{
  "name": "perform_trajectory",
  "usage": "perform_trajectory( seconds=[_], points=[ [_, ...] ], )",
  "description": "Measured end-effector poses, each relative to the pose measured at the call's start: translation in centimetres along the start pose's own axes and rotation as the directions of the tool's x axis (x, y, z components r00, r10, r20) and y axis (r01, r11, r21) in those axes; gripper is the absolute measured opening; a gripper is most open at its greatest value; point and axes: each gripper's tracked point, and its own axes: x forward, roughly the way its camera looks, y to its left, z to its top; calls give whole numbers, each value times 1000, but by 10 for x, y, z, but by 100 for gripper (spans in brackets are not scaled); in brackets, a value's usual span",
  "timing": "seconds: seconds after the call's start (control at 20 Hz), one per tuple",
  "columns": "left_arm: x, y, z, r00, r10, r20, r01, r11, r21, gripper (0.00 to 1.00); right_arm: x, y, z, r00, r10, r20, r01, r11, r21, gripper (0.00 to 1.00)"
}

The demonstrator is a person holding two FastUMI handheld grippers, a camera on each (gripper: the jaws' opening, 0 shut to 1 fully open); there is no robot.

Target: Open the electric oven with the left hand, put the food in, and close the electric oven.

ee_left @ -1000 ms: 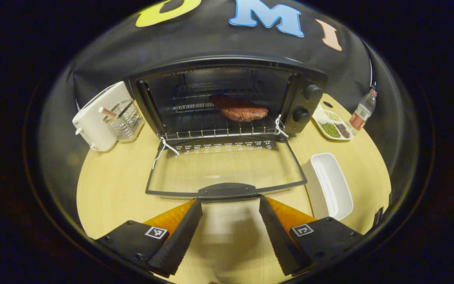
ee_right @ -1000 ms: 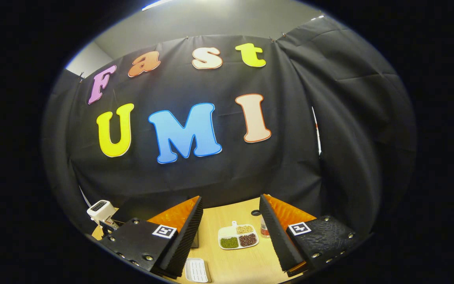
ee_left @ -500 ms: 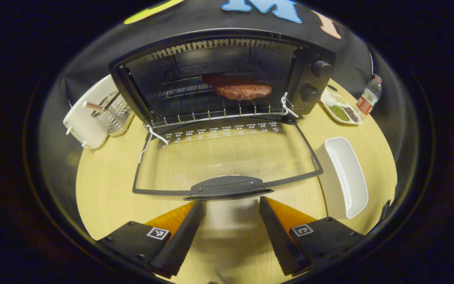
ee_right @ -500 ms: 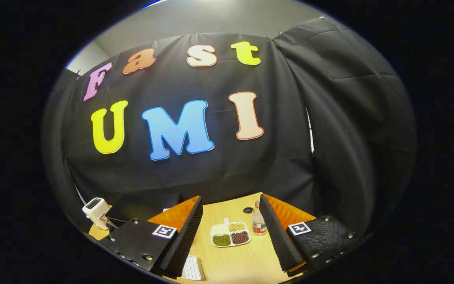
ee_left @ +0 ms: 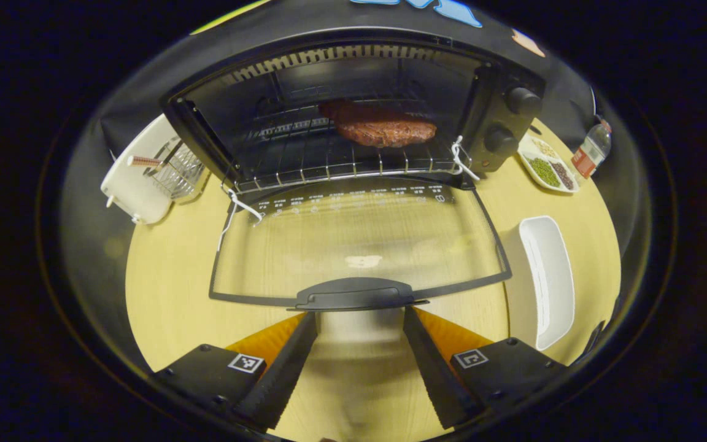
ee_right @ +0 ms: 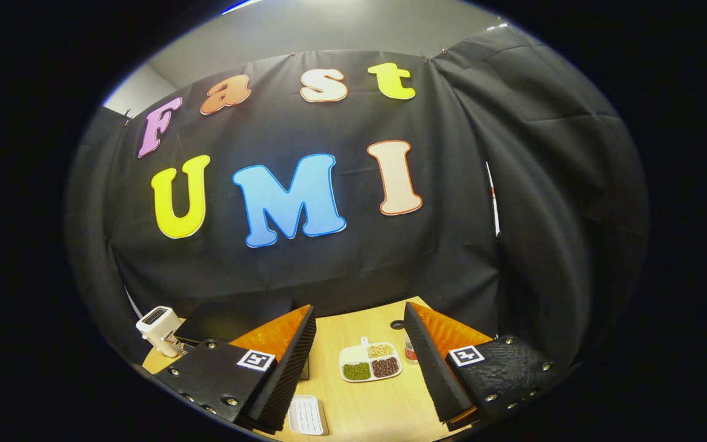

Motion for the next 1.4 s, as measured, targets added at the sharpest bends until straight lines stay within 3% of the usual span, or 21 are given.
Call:
perform_trajectory(
  seconds=[0.2, 0.35, 0.4, 0.55, 0.8, 1.1, 1.3, 1.35, 1.4],
  points=[
    [-4, 2, 5, 1000, -4, 5, 3, 1000, 31, 96, 1, -4, -2, 1000, -10, -5, 10, 1000, 10, 88],
    [-6, 1, 8, 1000, -21, 15, 22, 998, -61, 100, 0, -6, -6, 1000, -13, -13, 13, 1000, 22, 88],
    [-6, 2, 5, 1000, -24, 4, 25, 998, -61, 96, -1, -7, -6, 1000, -12, -13, 13, 1000, 24, 88],
    [-6, 3, 7, 1000, -18, 19, 18, 1000, -15, 100, -3, -8, -7, 1000, -12, -16, 13, 1000, 26, 88],
    [-11, 3, 11, 1000, -27, 16, 27, 999, -31, 96, -4, -7, -9, 1000, -10, -22, 10, 1000, 19, 88],
    [-32, 4, 22, 997, -36, 74, 39, 999, -35, 100, -5, -6, -12, 999, -4, -32, 5, 1000, 25, 88],
    [-48, 5, 32, 992, -51, 118, 56, 997, -46, 97, -2, 2, -8, 1000, 8, -26, -8, 999, 31, 88],
    [-51, 5, 34, 990, -52, 127, 59, 997, -46, 91, -2, 3, -7, 1000, 11, -21, -10, 1000, 29, 88],
    [-53, 6, 36, 989, -53, 135, 59, 997, -40, 100, -2, 4, -7, 1000, 15, -18, -14, 1000, 26, 88]
  ],
)
